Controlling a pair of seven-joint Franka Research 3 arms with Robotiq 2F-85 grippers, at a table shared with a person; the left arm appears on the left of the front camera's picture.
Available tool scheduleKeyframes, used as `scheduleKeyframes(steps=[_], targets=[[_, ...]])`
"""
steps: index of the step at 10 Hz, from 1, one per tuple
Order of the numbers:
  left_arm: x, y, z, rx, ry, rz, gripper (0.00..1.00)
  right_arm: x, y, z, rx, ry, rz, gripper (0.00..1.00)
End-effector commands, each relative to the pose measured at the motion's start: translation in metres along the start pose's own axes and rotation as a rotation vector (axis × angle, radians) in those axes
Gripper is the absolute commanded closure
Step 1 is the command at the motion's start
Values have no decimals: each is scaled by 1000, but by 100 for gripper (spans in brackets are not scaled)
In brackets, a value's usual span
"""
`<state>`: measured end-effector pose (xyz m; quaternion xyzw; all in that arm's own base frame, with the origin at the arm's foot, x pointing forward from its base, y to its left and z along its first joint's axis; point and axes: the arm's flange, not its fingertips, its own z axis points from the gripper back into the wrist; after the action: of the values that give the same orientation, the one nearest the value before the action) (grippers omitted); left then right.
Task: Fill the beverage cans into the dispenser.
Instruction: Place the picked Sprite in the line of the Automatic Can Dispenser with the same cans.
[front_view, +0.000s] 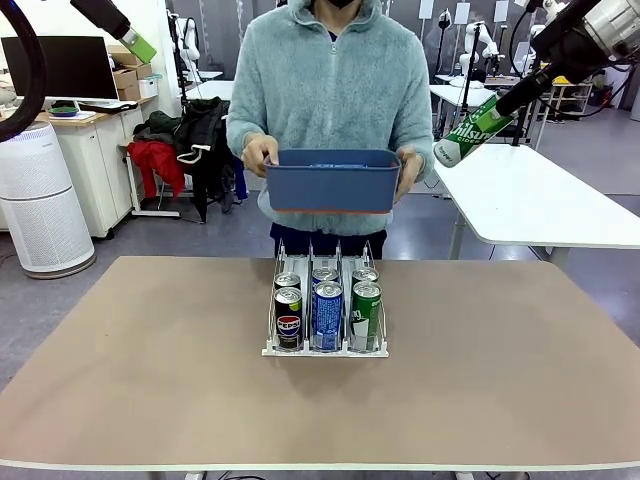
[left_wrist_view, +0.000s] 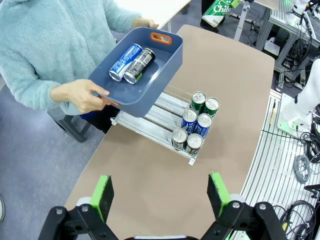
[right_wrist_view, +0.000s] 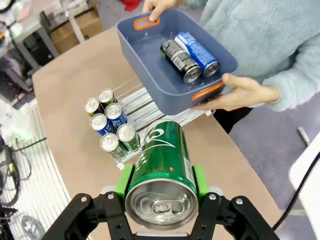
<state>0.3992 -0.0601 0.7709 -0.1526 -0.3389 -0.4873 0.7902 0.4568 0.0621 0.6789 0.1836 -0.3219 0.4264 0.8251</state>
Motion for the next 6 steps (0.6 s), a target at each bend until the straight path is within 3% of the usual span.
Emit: scheduleKeyframes(steps=[1,2,3,6], targets=[[0,-1,1,0,0,2,0,-11,43,-2,-97,-54,-162,42],[0,-1,1,0,0,2,0,-19,62,-9,-141,-13,-288,42],[0,-1,1,0,0,2,0,-30,80,-14,-111,26,-353,42],[0,-1,1,0,0,2,0,-67,116,-45,-40,166,-364,42]])
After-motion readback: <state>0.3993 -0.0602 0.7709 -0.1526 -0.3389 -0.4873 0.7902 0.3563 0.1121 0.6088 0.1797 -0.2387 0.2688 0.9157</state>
